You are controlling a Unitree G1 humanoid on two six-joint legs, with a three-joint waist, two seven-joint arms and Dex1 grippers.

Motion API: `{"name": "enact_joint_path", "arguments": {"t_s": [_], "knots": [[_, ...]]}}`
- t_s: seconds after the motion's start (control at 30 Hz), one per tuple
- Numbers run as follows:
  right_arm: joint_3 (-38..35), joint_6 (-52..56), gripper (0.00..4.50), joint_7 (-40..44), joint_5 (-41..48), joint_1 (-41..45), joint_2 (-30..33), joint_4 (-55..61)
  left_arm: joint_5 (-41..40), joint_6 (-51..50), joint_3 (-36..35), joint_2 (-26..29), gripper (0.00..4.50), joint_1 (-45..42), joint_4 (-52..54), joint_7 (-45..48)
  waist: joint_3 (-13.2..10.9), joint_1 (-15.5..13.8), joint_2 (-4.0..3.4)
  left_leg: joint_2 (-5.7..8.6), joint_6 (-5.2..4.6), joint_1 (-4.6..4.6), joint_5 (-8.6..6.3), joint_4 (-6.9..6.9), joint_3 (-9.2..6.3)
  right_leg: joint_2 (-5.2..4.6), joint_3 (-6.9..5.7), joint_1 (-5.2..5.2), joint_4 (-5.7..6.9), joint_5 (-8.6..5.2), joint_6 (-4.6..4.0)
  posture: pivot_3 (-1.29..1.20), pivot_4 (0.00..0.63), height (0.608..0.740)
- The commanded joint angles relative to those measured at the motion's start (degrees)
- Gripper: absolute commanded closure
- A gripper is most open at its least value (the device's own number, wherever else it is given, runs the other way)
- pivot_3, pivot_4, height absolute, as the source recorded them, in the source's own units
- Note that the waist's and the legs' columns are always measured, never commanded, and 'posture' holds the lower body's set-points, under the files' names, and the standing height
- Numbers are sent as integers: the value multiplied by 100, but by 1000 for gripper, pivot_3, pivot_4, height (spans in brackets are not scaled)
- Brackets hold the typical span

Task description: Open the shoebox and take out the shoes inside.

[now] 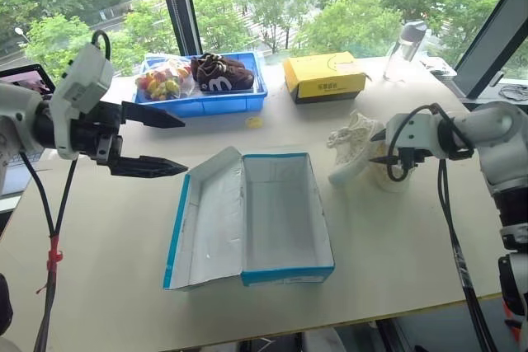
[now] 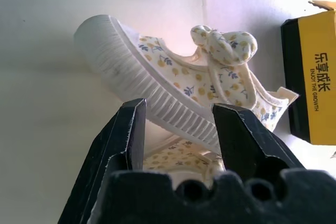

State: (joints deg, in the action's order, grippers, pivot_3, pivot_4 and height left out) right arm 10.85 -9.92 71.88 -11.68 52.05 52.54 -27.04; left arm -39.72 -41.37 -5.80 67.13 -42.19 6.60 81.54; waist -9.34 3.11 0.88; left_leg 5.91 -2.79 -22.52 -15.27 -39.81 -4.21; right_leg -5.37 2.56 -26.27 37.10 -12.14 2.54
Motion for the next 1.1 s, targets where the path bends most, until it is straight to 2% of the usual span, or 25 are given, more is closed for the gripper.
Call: {"name": "enact_joint_path", "arguments": {"t_s": [0.03,0.13,0.2,0.23,0.3,0.47,0.7,1.1], "knots": [[-30,67,2032,-207,-245,391,205,-225,-33,25,-276,104,0,22,107,-27,0,-20,0,0,0,0,0,0,0,0,0,0,0,0,0,0,150,740],[158,-95,2714,-358,-580,648,265,-673,-53,-11,-344,144,0,63,136,-56,0,-37,0,0,1,0,0,1,1,0,0,-1,0,0,0,0,150,740],[177,-137,3414,-316,-569,741,259,-770,-54,-23,-381,165,0,100,151,-56,0,-47,0,-1,1,1,0,2,1,2,-1,0,-1,0,0,0,150,740],[181,-153,3926,-293,-569,792,253,-796,-51,-27,-399,176,0,118,154,-59,0,-49,0,-2,1,1,0,2,1,1,0,0,-1,0,0,0,150,740],[244,-165,4470,-134,-577,841,240,-802,-64,-44,-448,193,0,155,178,-76,0,-47,0,0,0,0,0,1,1,0,0,0,-1,0,0,0,150,740],[456,-140,4470,-118,-645,826,-53,-1062,-88,-64,-491,190,0,195,220,-123,0,-40,0,-2,1,1,0,1,2,2,0,0,-1,0,0,0,150,740],[476,-779,4470,-1118,-760,1277,-814,-1910,-121,-82,-560,209,0,258,275,-169,1,42,1,-6,4,18,2,3,6,4,3,11,1,3,-5,0,150,740],[355,-1058,4470,-1294,-658,1493,-813,-2051,-118,-76,-573,205,0,275,272,-181,0,36,1,-7,5,7,2,5,5,5,-1,4,-2,3,-6,0,150,740]]}}
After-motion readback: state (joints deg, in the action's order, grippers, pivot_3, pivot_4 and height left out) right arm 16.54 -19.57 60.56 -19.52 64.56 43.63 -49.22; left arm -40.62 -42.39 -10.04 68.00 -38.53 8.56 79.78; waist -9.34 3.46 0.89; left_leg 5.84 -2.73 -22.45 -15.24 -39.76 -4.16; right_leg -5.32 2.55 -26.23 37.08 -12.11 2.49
